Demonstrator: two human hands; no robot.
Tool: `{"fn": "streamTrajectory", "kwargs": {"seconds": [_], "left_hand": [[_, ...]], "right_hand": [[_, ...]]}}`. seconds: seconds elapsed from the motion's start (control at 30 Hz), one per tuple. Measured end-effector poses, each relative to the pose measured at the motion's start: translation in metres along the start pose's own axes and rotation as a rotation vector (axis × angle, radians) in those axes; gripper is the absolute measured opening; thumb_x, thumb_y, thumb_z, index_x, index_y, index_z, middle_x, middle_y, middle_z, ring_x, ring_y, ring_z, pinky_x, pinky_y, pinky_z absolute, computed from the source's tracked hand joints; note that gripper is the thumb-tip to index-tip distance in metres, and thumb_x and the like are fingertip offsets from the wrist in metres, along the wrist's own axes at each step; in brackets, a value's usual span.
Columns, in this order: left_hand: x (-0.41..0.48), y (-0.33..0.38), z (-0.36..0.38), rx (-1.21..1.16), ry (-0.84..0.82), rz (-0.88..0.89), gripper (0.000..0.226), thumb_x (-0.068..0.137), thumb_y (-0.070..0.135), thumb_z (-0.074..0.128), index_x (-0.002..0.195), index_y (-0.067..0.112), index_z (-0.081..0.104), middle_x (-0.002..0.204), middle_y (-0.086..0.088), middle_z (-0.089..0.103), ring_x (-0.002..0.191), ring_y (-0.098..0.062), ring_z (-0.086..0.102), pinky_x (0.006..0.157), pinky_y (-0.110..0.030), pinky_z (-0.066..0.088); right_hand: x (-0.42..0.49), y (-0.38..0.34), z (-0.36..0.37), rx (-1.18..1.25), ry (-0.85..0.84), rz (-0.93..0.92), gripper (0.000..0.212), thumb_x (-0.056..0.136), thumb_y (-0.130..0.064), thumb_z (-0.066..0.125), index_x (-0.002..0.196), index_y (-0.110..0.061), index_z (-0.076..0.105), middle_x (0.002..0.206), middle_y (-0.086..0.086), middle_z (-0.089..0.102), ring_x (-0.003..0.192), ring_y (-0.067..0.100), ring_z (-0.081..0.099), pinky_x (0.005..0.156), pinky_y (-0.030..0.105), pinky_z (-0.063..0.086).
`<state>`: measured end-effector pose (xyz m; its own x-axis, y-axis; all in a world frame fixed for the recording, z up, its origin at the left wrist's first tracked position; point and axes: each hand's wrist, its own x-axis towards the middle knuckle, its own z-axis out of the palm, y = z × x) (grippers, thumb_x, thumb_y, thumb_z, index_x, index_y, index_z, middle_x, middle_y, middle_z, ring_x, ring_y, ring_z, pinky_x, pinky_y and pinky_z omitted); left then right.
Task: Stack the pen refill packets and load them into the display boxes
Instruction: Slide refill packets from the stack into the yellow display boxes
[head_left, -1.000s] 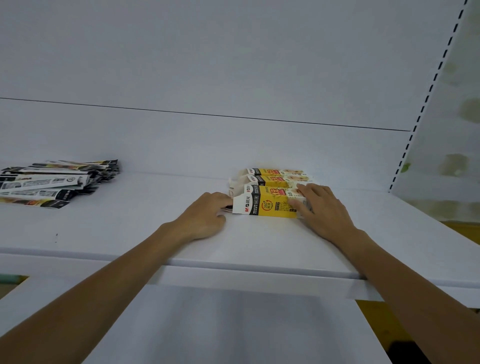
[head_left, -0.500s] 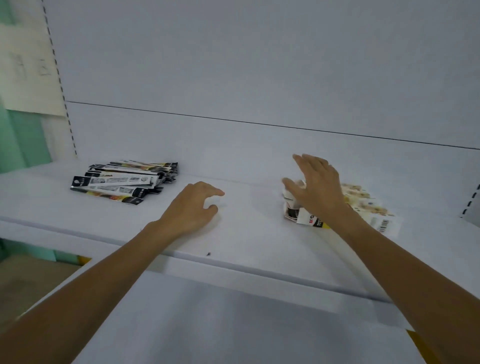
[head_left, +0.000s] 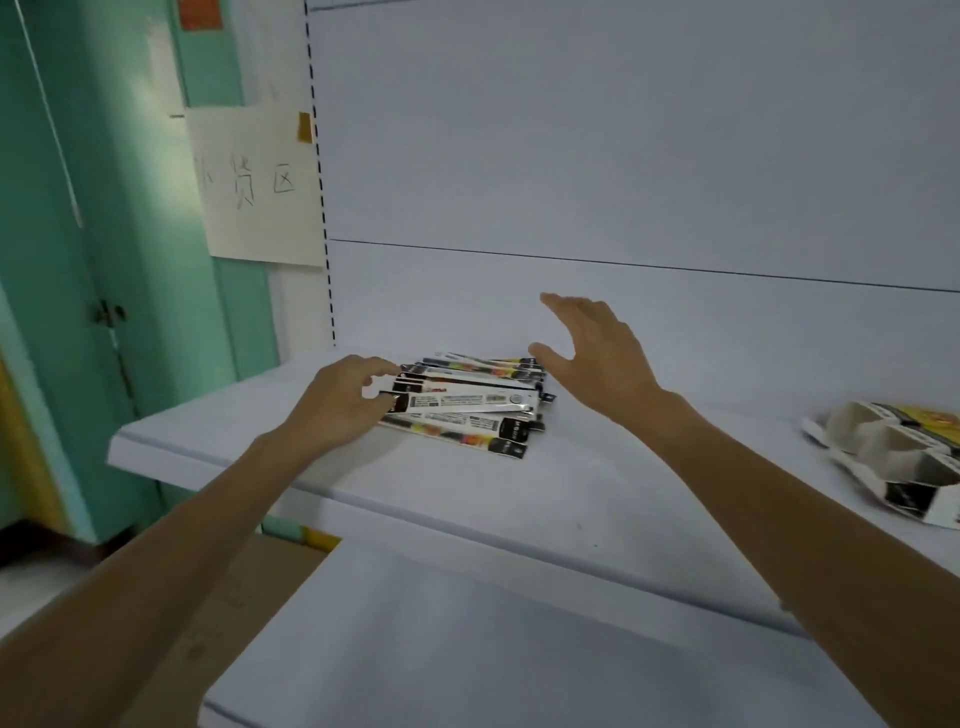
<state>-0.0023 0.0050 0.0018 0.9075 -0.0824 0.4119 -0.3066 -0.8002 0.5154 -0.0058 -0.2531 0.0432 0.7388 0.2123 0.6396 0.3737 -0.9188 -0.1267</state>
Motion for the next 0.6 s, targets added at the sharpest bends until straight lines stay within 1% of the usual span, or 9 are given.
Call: {"fn": "streamTrajectory", "kwargs": {"seconds": [0.07,0.13,0.2,0.27,0.33,0.4,0.43,0.5,0.6], "left_hand": [[0.011,-0.030,-0.008,-0.028,-0.006,-0.014,0.033,0.087,0.011,0.059,0.120,0.015,0.059,0.125,-0.005,0.057,0.105,-0.016,0.052,0.084,-0.020,0.033],[0.022,-0.051,-0.010,-0.033,-0.054,0.001,0.031,0.087,0.015,0.061,0.118,0.016,0.059,0.123,-0.003,0.059,0.099,-0.012,0.051,0.083,-0.020,0.034],[0.031,-0.061,-0.008,-0.038,-0.122,0.035,0.033,0.086,0.020,0.064,0.118,0.016,0.058,0.122,-0.003,0.059,0.098,-0.011,0.050,0.081,-0.020,0.034],[0.039,-0.065,-0.003,-0.043,-0.177,0.079,0.036,0.085,0.023,0.065,0.120,0.016,0.056,0.123,-0.002,0.058,0.101,-0.013,0.051,0.081,-0.020,0.034],[0.046,-0.065,0.003,-0.064,-0.204,0.119,0.040,0.085,0.024,0.065,0.123,0.016,0.053,0.124,-0.002,0.057,0.104,-0.014,0.051,0.081,-0.020,0.034],[0.050,-0.064,0.009,-0.116,-0.237,0.134,0.047,0.085,0.023,0.065,0.128,0.016,0.047,0.124,-0.002,0.056,0.102,-0.013,0.049,0.083,-0.021,0.035],[0.051,-0.063,0.012,-0.145,-0.261,0.134,0.051,0.085,0.022,0.065,0.131,0.016,0.043,0.123,-0.003,0.055,0.101,-0.013,0.048,0.084,-0.022,0.035],[0.053,-0.062,0.017,-0.176,-0.287,0.134,0.058,0.084,0.020,0.066,0.135,0.017,0.037,0.118,-0.003,0.055,0.100,-0.014,0.050,0.084,-0.024,0.037],[0.058,-0.064,0.020,-0.160,-0.252,0.158,0.057,0.081,0.021,0.070,0.131,0.018,0.043,0.106,0.000,0.058,0.096,-0.017,0.055,0.084,-0.027,0.042]], "right_hand": [[0.007,-0.010,0.022,-0.028,-0.113,0.017,0.053,0.093,-0.036,0.051,0.141,-0.019,0.037,0.143,0.002,0.043,0.130,0.021,0.035,0.104,0.037,0.030],[0.009,-0.016,0.040,-0.011,-0.206,0.065,0.053,0.091,-0.038,0.054,0.139,-0.020,0.040,0.139,0.001,0.046,0.128,0.020,0.038,0.104,0.038,0.032],[0.008,-0.024,0.052,0.056,-0.291,0.116,0.052,0.087,-0.039,0.060,0.135,-0.022,0.045,0.127,-0.003,0.054,0.119,0.020,0.047,0.100,0.039,0.038],[0.006,-0.034,0.060,0.080,-0.358,0.144,0.048,0.085,-0.036,0.063,0.129,-0.022,0.050,0.112,-0.010,0.053,0.109,0.019,0.054,0.094,0.038,0.044],[0.006,-0.039,0.069,0.020,-0.375,0.127,0.047,0.085,-0.037,0.063,0.128,-0.022,0.050,0.115,-0.008,0.053,0.109,0.019,0.052,0.092,0.037,0.043],[0.007,-0.042,0.075,-0.067,-0.376,0.129,0.053,0.086,-0.039,0.061,0.133,-0.022,0.046,0.123,0.001,0.052,0.115,0.019,0.046,0.094,0.036,0.039],[0.007,-0.042,0.076,-0.098,-0.381,0.143,0.053,0.086,-0.039,0.060,0.134,-0.020,0.046,0.124,0.003,0.050,0.116,0.020,0.043,0.094,0.035,0.038],[0.008,-0.046,0.074,-0.114,-0.400,0.174,0.046,0.087,-0.036,0.060,0.129,-0.017,0.053,0.120,0.006,0.050,0.114,0.020,0.042,0.092,0.035,0.038],[0.005,-0.052,0.069,-0.084,-0.385,0.206,0.036,0.085,-0.029,0.063,0.115,-0.010,0.062,0.114,0.006,0.051,0.108,0.020,0.045,0.089,0.035,0.041]]}}
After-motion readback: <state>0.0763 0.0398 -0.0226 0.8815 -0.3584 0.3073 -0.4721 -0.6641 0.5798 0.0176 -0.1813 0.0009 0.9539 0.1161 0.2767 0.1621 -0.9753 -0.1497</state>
